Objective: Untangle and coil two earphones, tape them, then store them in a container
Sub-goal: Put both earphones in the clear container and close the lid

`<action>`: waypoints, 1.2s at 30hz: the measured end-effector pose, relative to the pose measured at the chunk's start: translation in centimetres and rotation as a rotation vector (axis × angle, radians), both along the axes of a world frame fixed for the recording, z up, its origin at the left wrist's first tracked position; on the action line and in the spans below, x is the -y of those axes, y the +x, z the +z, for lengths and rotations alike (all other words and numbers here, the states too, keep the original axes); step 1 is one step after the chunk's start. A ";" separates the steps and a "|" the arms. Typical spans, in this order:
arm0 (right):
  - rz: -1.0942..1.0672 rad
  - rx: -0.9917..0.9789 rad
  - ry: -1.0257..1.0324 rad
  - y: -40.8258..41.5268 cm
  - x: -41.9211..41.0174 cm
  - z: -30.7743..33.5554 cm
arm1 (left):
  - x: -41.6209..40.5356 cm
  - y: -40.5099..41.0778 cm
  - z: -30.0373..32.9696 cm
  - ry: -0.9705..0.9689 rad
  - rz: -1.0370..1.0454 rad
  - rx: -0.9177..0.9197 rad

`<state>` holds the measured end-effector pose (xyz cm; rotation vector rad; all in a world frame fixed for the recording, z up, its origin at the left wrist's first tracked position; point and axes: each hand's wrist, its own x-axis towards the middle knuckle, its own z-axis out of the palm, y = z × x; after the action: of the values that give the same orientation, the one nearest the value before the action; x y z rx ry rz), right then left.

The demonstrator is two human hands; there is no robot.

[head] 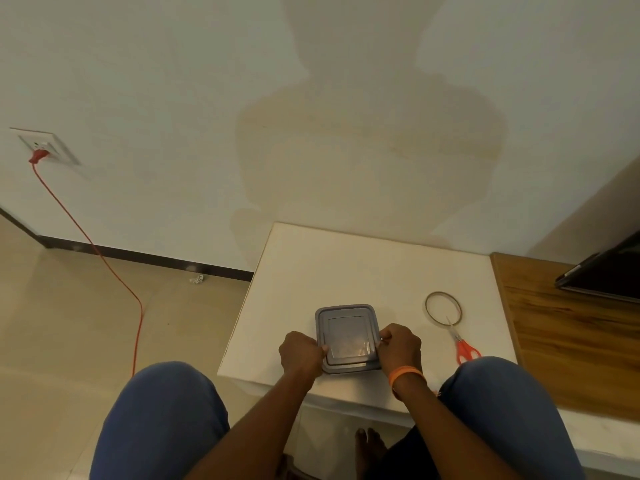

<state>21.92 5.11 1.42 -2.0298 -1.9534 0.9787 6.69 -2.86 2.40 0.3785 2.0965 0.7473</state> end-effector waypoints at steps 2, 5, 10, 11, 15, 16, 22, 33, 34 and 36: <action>-0.009 -0.011 -0.012 0.1 -0.1 -0.2 | 0.1 0.1 -0.3 0.015 -0.030 -0.034; -0.043 -0.066 0.001 0.2 0.0 -0.4 | 0.2 0.5 -0.4 0.037 -0.091 -0.114; -0.113 -0.157 -0.069 0.2 0.5 -1.0 | 0.5 1.0 -0.7 0.058 -0.073 -0.127; -0.117 -0.166 -0.085 0.1 0.6 -1.1 | 0.7 0.9 -0.8 0.073 -0.046 -0.087; -0.138 -0.226 -0.157 0.1 0.0 -1.1 | 1.3 0.7 -1.0 0.125 0.120 0.064; -0.139 -0.230 -0.168 0.1 -0.2 -1.0 | 1.4 0.8 -1.2 0.125 0.136 0.079; -0.123 -0.226 -0.141 0.8 -0.6 -1.1 | 1.4 0.9 -0.9 -0.011 0.260 0.426; -0.148 -0.275 -0.170 0.7 -0.2 -1.7 | 1.7 1.2 -1.8 0.008 0.315 0.453; -0.163 -0.293 -0.176 0.8 -0.2 -1.7 | 1.6 1.3 -1.6 0.006 0.312 0.444; -0.202 -0.314 -0.212 0.8 -0.1 -1.5 | 1.7 1.4 -1.3 0.000 0.324 0.420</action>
<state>22.76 5.19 -0.12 -1.9807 -1.5107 1.4037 8.11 -4.55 1.09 -0.1199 1.7732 0.9244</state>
